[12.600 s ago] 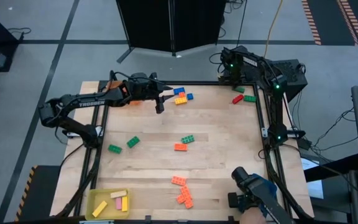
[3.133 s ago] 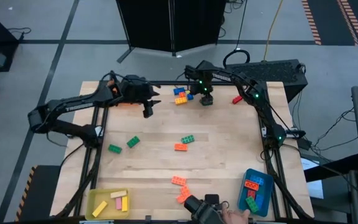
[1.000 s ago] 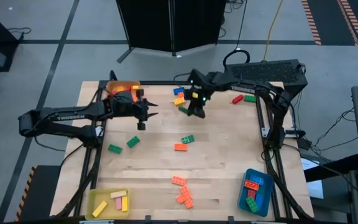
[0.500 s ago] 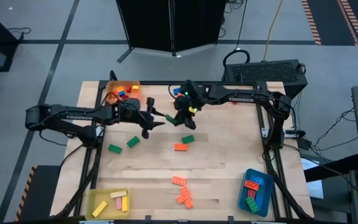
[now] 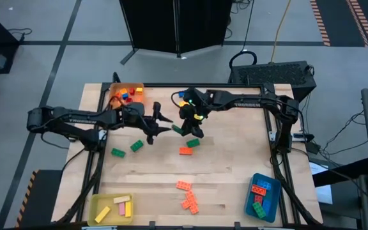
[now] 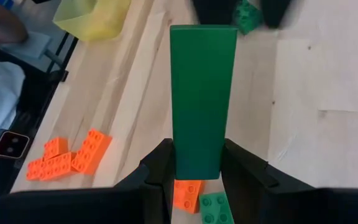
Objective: Sort blocks by size
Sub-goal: Put the green block into the yellow bin
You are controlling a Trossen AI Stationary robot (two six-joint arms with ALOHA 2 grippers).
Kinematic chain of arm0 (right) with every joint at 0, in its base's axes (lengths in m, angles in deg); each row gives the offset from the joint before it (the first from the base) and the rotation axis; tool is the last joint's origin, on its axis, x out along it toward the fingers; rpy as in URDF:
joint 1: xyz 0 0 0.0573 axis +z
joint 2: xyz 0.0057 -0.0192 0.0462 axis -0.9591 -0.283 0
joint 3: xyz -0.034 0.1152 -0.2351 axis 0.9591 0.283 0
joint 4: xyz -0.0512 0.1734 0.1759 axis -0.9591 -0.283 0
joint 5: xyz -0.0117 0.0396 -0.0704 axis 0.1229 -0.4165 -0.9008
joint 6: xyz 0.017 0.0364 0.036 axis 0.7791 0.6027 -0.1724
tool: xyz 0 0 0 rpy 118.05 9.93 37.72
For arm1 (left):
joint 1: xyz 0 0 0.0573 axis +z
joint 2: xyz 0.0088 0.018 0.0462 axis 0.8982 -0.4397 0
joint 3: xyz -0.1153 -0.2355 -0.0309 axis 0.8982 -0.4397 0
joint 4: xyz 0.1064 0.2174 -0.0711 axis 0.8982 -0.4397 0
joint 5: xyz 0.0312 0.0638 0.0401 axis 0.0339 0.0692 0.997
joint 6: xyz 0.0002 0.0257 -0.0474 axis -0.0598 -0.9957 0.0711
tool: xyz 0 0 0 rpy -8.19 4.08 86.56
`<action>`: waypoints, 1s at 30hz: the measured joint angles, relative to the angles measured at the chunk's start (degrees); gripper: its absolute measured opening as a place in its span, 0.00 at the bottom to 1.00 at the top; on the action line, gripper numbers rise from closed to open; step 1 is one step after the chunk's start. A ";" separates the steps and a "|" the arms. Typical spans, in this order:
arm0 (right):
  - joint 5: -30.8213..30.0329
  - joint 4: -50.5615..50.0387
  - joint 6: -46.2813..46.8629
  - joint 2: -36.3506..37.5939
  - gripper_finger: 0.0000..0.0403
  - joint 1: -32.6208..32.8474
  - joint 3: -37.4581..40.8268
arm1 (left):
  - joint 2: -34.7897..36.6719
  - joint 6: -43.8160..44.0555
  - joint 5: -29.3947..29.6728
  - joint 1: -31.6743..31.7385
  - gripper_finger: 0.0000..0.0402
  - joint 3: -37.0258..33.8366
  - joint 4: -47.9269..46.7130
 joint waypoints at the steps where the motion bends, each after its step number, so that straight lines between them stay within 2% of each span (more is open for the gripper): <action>1: 0.00 0.00 0.13 0.00 0.23 -0.02 0.00 | 0.00 -1.20 -0.95 -0.42 0.40 0.00 0.02; 7: -0.03 0.62 1.77 -0.56 0.23 0.28 -0.09 | -0.50 -5.47 -2.25 -2.55 0.40 0.01 3.11; 18: 0.02 0.19 2.58 -0.63 0.23 2.60 -0.09 | -6.61 -5.85 -2.31 -3.57 0.40 0.02 7.37; 30: -0.15 -1.24 2.39 -0.63 0.23 2.95 -0.09 | -6.32 -5.48 -2.20 -6.14 0.40 0.04 8.57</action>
